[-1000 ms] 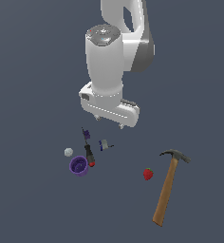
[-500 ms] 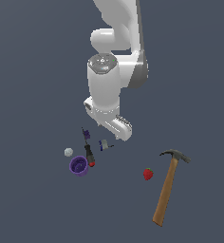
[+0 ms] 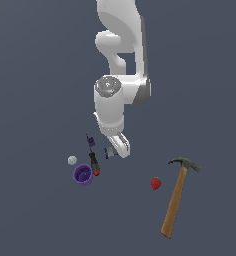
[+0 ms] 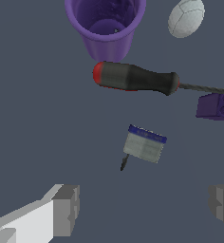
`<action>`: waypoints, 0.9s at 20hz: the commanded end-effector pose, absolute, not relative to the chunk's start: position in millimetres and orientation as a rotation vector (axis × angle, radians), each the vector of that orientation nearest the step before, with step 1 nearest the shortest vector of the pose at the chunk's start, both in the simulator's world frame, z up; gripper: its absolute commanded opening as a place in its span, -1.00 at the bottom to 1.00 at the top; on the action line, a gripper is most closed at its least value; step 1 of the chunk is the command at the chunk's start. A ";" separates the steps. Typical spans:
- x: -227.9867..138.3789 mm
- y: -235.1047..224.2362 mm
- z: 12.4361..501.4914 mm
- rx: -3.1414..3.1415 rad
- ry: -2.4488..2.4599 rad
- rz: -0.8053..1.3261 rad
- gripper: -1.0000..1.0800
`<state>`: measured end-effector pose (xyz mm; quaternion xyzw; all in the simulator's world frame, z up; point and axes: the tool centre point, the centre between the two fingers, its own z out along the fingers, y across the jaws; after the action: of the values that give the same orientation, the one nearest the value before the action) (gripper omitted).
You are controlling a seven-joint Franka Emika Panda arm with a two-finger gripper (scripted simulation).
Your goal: Pick up a designated object from a clutter of objects.
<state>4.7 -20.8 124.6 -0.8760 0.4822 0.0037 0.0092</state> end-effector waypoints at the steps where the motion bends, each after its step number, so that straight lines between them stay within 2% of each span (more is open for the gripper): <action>1: 1.8 -22.7 111.0 -2.684 1.604 0.010 0.92; 9: -7.1 -27.8 78.6 -2.545 1.832 0.005 0.92; 18: -12.3 -30.6 63.2 -2.471 1.939 0.000 0.92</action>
<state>-11.9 -30.3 64.6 -0.7894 0.6138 0.0005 0.0002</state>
